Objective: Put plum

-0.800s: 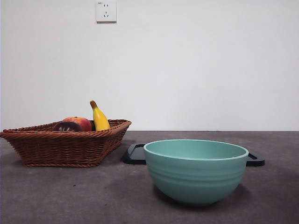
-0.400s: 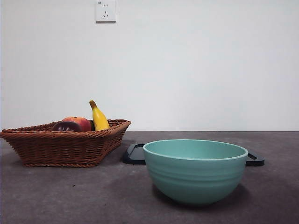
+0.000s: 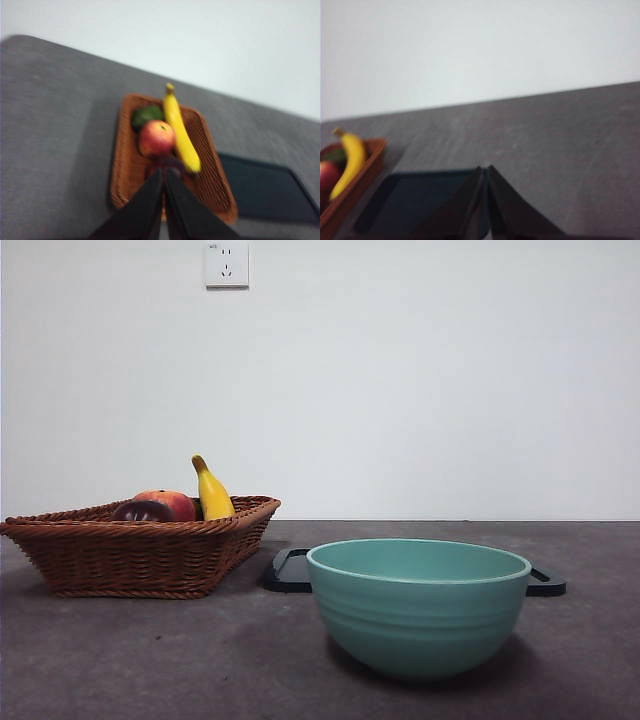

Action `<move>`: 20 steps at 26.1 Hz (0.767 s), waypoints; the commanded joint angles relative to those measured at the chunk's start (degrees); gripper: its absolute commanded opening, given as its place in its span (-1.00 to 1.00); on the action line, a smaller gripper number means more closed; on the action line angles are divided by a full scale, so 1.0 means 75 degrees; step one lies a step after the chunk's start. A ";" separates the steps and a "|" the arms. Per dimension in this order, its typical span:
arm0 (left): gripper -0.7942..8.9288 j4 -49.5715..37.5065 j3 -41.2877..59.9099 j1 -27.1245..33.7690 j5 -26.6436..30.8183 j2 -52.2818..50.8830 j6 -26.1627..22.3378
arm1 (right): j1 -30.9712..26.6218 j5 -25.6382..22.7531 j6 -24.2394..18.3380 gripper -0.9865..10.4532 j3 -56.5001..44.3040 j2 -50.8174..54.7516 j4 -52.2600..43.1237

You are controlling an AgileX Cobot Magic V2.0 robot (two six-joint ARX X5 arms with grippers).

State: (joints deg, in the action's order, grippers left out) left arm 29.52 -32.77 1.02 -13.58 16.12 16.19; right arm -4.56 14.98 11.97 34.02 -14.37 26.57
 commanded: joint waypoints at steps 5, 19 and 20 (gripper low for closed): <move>-0.82 0.1177 -0.1454 -0.0015 -0.1160 0.1405 -0.1483 | 0.0000 0.1329 -0.0933 -0.82 0.1684 -0.1524 0.1591; -0.82 0.3739 -0.3483 -0.0624 -0.2675 0.3325 -0.2961 | 0.1052 0.2148 -0.2154 -0.82 0.3599 -0.3587 0.4715; -0.82 0.3800 -0.3488 -0.0659 -0.2675 0.3366 -0.2993 | 0.1163 0.2151 -0.2215 -0.82 0.3599 -0.3643 0.4814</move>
State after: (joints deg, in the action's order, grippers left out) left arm 58.28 -57.80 -3.79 -33.28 40.93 -4.62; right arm 4.10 30.87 -3.22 59.86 -41.43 63.07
